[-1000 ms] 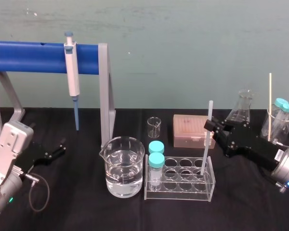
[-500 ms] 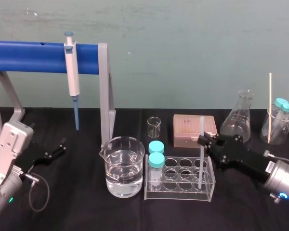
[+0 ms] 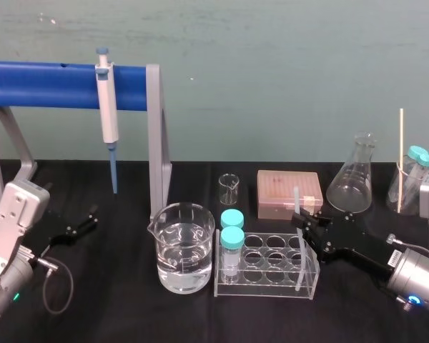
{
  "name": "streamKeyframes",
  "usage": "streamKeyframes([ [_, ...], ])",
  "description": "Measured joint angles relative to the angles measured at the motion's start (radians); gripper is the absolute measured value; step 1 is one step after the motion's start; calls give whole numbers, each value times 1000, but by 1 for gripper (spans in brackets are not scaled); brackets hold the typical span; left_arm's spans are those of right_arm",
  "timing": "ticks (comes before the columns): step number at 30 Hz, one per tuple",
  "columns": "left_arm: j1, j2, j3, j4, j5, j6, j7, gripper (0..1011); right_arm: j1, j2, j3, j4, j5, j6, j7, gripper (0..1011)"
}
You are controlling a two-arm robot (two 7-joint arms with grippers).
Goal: Pick up the stirring rod with one hand, then place it down.
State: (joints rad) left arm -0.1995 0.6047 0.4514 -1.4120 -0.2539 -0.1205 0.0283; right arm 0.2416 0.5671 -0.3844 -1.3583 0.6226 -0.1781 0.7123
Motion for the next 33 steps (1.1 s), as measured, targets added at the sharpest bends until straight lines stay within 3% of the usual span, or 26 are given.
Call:
streamKeyframes([
  [20,0,0,0,0,0,0,0,1000,2,-9,7,5,-8,-2,-2,61],
  [33,0,0,0,0,0,0,0,1000,2,-8,6,5,-7,-2,-2,421],
])
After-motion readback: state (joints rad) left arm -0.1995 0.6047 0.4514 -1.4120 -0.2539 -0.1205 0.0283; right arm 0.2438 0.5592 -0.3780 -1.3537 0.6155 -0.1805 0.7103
